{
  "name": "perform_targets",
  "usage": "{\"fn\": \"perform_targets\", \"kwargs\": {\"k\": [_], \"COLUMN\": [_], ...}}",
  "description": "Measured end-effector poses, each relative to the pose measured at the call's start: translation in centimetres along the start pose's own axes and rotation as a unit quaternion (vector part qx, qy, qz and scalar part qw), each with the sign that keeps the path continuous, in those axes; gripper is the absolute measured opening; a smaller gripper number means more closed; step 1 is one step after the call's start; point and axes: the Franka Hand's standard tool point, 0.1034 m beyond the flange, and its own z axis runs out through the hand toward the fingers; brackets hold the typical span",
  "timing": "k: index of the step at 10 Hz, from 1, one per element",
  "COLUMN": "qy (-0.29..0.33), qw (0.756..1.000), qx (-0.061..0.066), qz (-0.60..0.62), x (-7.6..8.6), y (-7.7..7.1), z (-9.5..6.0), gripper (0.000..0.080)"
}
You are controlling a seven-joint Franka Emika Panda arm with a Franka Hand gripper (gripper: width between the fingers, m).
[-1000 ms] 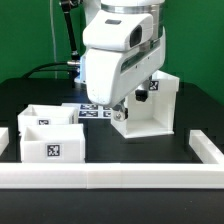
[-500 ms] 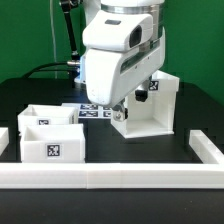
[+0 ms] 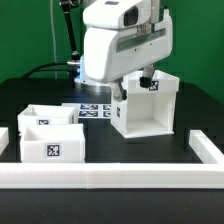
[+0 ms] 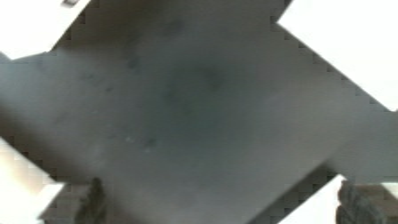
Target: Assemble drawer
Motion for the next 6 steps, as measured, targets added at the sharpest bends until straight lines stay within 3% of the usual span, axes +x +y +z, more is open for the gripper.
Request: {"fn": "perform_targets", "kwargs": {"k": [1, 4, 6], "qy": [0.002, 0.001, 0.005], "qw": [0.999, 0.994, 0.989], "qx": [-0.002, -0.001, -0.012], "qz": [0.034, 0.110, 0.151], "x": [-0.2, -0.2, -0.8], "y": [-0.7, -0.6, -1.2], "z": [-0.1, 0.1, -1.0], "gripper": [0.0650, 0.0650, 0.0650]}}
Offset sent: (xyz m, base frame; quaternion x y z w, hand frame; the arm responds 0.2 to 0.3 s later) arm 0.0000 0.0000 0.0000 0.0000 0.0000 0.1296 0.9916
